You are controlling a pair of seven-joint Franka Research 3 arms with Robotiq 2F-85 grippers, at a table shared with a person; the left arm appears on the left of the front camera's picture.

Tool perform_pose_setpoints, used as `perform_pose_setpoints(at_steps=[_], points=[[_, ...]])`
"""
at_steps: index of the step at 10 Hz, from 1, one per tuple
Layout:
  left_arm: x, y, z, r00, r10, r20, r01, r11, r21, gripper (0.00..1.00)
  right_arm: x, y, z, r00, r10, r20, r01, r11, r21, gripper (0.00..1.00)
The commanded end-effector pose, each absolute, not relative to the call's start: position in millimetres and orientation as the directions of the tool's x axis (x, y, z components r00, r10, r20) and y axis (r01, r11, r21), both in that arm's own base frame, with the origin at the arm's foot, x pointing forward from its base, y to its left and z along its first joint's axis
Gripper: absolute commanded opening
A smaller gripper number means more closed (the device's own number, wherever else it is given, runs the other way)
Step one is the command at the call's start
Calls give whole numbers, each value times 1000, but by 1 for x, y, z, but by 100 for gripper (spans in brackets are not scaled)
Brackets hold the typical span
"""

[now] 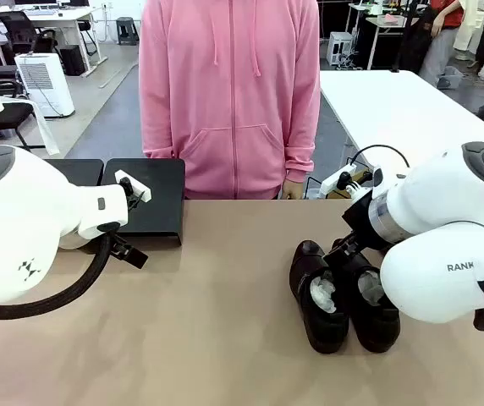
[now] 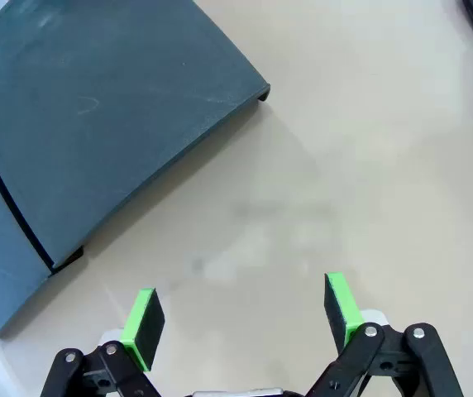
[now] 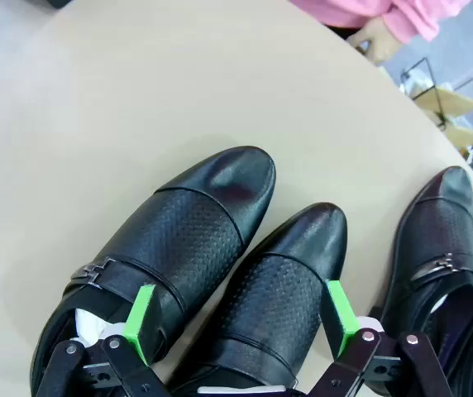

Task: Organize the shoes by placing them on the stand.
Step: Pick up one Shoe and place it in the middle of the table.

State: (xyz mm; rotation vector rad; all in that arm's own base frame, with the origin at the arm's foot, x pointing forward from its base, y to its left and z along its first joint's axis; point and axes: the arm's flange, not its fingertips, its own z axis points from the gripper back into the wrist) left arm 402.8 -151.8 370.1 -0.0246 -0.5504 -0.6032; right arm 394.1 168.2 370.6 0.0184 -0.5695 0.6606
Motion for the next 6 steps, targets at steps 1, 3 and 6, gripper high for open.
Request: perform_pose_setpoints(at_steps=[1, 3, 6], points=[[403, -152, 370, 684, -532, 499, 545, 828, 135, 100, 394, 168, 371, 643, 575, 506, -585, 795, -160, 100], [403, -152, 370, 684, -532, 499, 545, 828, 135, 100, 394, 168, 371, 643, 575, 506, -585, 795, -160, 100], [403, -152, 370, 684, -532, 499, 545, 828, 135, 100, 394, 168, 371, 643, 575, 506, -585, 795, -160, 100]])
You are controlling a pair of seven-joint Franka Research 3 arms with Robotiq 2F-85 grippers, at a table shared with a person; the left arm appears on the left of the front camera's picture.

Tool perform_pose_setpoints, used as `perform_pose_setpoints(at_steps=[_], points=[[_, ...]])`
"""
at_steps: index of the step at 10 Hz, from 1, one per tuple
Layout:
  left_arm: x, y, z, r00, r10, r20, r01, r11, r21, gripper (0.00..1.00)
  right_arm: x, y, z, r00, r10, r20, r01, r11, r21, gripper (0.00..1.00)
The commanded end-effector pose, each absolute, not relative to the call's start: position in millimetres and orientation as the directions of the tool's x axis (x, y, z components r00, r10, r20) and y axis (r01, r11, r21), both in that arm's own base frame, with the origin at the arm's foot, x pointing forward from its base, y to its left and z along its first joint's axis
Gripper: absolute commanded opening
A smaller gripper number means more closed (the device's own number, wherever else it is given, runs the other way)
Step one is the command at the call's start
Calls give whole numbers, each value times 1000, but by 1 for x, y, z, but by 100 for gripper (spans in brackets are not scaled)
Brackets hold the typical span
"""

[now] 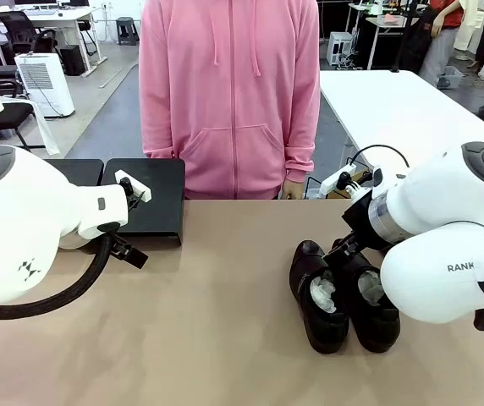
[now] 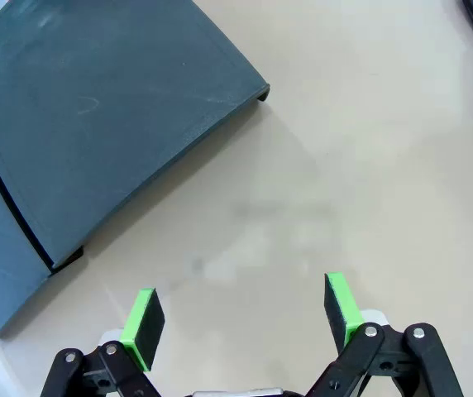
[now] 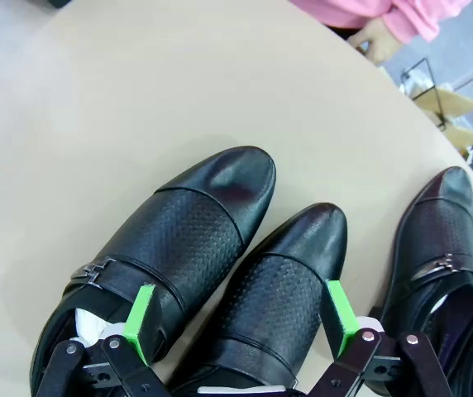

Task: Organize the shoes by placing them on the stand.
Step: Pick up one Shoe and place it in the middle of the table.

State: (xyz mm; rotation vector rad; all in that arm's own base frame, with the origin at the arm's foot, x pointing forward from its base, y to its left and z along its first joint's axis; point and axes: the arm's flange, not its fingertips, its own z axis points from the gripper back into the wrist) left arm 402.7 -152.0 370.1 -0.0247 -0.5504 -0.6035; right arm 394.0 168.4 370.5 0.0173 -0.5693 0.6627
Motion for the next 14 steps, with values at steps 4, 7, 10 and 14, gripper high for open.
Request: perform_pose_setpoints(at_steps=[4, 7, 10, 14], points=[[403, -152, 370, 684, -532, 499, 545, 828, 135, 100, 394, 168, 371, 643, 575, 506, -585, 795, -160, 100], [403, -152, 370, 684, -532, 499, 545, 828, 135, 100, 394, 168, 371, 643, 575, 506, -585, 795, -160, 100], [397, -142, 395, 647, -542, 536, 555, 817, 156, 100, 390, 154, 397, 670, 523, 527, -549, 827, -122, 100], [383, -102, 464, 627, -516, 584, 599, 798, 62, 100, 378, 91, 469, 687, 406, 602, -532, 846, 35, 100]])
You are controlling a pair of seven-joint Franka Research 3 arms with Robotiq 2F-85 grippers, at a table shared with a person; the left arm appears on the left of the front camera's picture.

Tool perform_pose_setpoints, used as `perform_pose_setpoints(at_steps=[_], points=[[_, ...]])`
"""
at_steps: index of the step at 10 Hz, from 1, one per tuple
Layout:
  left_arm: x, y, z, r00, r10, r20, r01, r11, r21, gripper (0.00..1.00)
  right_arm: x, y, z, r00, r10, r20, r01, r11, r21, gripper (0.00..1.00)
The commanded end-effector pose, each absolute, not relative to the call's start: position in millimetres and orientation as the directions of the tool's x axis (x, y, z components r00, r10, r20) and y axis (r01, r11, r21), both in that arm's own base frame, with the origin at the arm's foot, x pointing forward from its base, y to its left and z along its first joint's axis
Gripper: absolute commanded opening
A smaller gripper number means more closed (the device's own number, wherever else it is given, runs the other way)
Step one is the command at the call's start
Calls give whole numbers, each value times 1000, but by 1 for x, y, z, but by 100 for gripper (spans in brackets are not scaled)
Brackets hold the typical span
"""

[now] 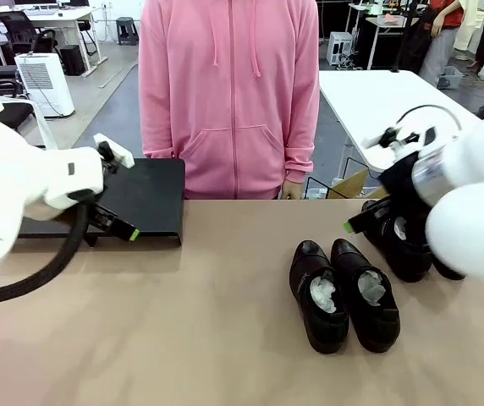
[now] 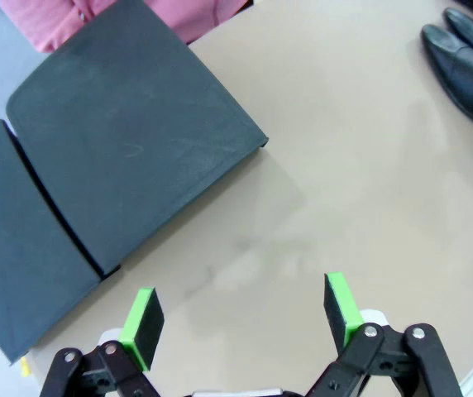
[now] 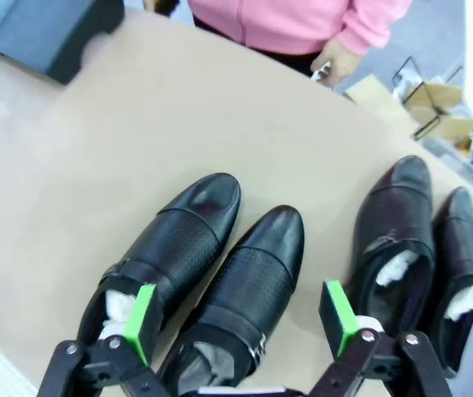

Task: Organize the shoes by placing them on the stand.
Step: Pick up one Shoe and place it in the middle of the table.

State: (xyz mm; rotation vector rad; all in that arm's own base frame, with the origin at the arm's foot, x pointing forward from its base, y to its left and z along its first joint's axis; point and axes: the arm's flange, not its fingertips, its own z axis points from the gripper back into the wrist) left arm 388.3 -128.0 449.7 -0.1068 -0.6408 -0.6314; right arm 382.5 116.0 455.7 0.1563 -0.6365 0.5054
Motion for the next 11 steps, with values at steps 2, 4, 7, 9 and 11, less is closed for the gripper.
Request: perform_pose_setpoints(at_steps=[2, 4, 7, 9, 11], points=[[374, -76, 485, 633, -474, 611, 620, 784, -33, 100, 366, 50, 499, 685, 366, 630, -546, 831, 111, 100], [363, -51, 499, 662, -430, 614, 577, 815, -51, 100, 353, 5, 519, 689, 317, 652, -545, 820, 177, 100], [345, -38, 521, 653, -416, 633, 574, 817, -54, 100, 336, -40, 524, 692, 231, 683, -540, 794, 279, 100], [336, -40, 536, 618, -384, 686, 569, 821, -53, 100, 332, -50, 521, 690, 205, 694, -543, 781, 309, 100], [336, -41, 534, 625, -369, 688, 568, 820, -76, 100, 330, -51, 522, 692, 184, 699, -531, 784, 320, 100]])
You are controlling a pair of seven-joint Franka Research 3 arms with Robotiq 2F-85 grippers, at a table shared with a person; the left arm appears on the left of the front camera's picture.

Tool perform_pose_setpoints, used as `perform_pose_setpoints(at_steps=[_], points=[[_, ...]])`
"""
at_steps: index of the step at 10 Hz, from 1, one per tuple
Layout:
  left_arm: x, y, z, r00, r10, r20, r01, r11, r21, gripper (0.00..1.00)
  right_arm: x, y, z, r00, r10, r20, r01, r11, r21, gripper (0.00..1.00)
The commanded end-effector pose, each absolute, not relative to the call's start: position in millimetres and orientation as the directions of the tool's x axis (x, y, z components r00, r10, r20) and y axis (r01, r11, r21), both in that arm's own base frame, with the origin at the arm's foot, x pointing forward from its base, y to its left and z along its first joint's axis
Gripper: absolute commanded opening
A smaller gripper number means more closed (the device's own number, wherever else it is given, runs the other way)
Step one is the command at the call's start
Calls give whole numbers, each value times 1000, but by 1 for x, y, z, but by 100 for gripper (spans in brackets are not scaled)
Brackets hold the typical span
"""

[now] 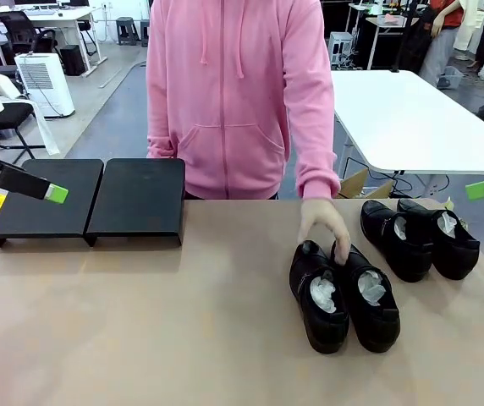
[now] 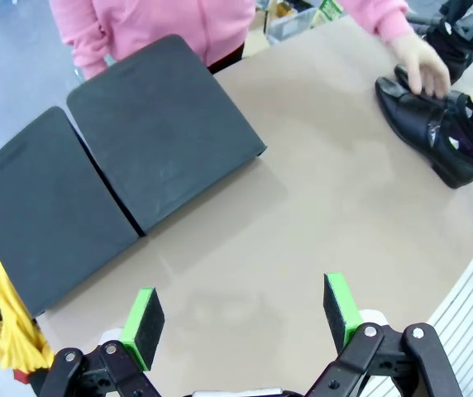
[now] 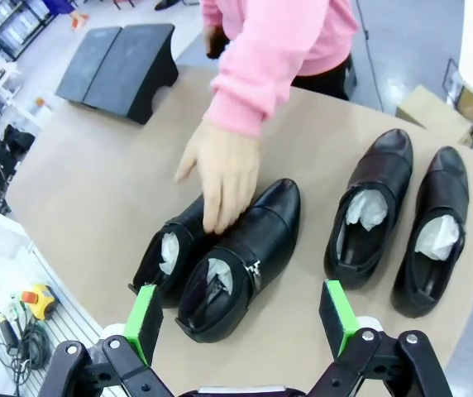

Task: Organize the shoes by placing them on the stand.
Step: Pick up one Shoe and place it in the middle of the table.

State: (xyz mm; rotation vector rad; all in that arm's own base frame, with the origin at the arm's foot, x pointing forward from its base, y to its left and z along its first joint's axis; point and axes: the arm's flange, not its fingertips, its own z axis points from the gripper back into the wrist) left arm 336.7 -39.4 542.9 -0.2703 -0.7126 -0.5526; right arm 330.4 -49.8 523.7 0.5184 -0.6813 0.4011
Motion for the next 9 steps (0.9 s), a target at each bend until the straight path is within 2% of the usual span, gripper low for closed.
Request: perform_pose_setpoints(at_steps=[1, 2, 9], points=[[338, -41, 534, 630, -345, 696, 547, 833, -83, 100, 330, -52, 522, 684, 138, 717, -507, 796, 331, 100], [337, -39, 543, 623, -385, 681, 564, 824, -49, 100, 330, -50, 524, 710, 180, 681, -508, 801, 318, 100], [337, -39, 543, 623, -385, 681, 564, 824, -49, 100, 330, -50, 524, 710, 180, 681, -508, 801, 318, 100]])
